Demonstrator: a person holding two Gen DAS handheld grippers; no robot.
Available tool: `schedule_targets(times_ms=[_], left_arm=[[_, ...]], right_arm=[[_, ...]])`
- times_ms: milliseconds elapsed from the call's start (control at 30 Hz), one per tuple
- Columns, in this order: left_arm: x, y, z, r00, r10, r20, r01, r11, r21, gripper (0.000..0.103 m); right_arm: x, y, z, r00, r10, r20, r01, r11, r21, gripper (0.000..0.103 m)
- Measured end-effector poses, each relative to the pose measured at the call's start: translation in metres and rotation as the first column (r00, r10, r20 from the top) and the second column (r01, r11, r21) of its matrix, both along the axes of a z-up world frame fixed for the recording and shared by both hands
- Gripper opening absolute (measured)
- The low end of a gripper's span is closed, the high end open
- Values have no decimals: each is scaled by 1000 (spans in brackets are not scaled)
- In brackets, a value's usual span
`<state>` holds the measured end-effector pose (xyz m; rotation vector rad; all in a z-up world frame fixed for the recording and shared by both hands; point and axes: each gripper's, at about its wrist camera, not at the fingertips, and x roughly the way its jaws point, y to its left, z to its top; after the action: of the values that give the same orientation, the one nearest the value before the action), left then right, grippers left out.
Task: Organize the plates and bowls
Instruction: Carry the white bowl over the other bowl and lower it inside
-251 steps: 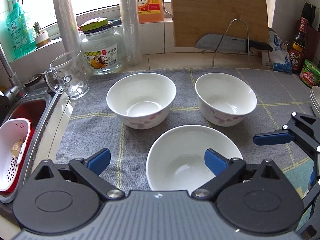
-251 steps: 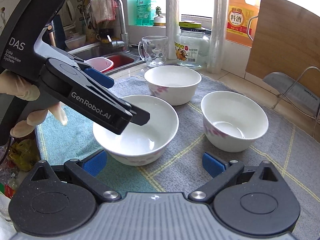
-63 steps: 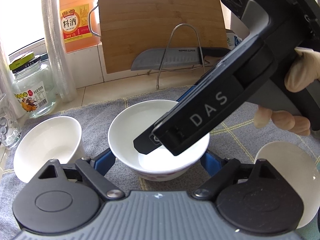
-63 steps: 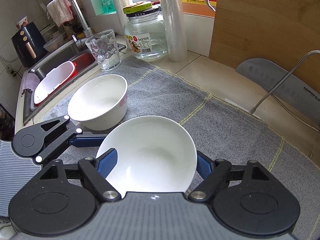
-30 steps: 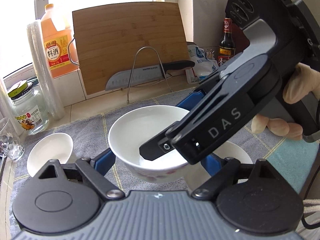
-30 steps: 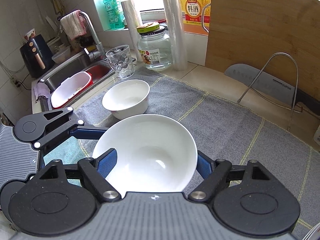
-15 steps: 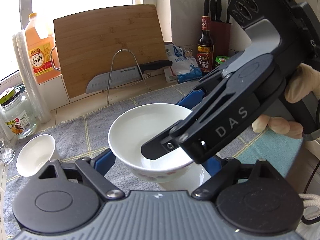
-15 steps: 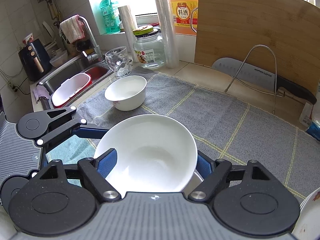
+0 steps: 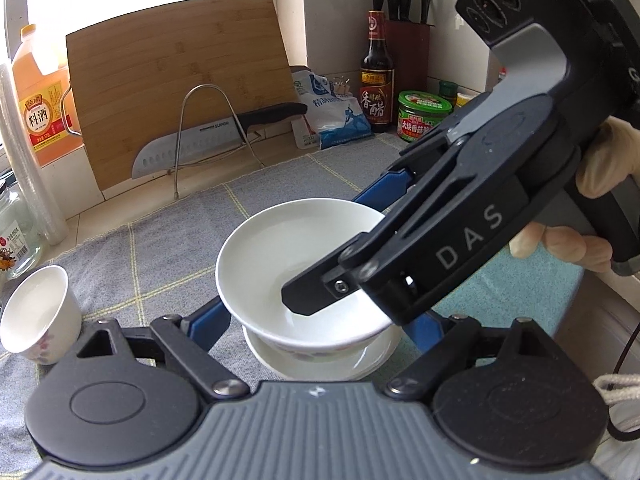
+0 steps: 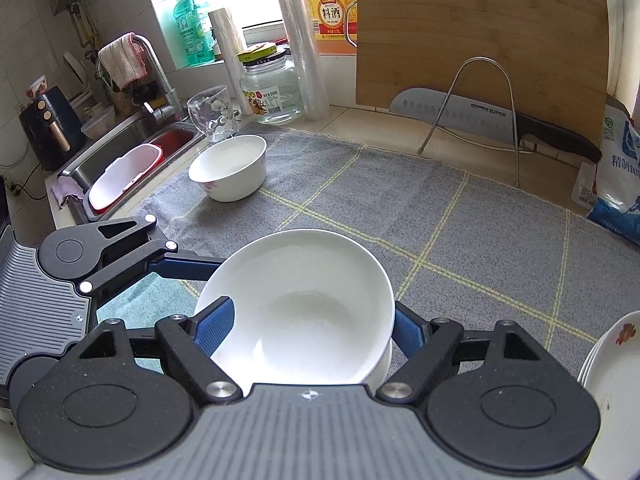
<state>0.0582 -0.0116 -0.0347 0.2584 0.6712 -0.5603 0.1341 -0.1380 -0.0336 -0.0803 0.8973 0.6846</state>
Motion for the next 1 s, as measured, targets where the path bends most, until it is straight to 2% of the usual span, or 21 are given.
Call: schedule_targets(times_ms=[267,900,1000], left_arm=[[3,-1,-10,1000,1,-28,0,1000,22,91],[8,-4,-17,999,-5,-54,6,1000,20,91],[9,-4,-19,998,-6,-63,7,1000,11,92]], right_arm=[[1,3,-12,1000,10,-16,-10,1000,-17,87],[2,5,-21,1000,6,-22,-7,999,-43,87],[2,5,-21,1000,7,-23,-8,999,-42,90]])
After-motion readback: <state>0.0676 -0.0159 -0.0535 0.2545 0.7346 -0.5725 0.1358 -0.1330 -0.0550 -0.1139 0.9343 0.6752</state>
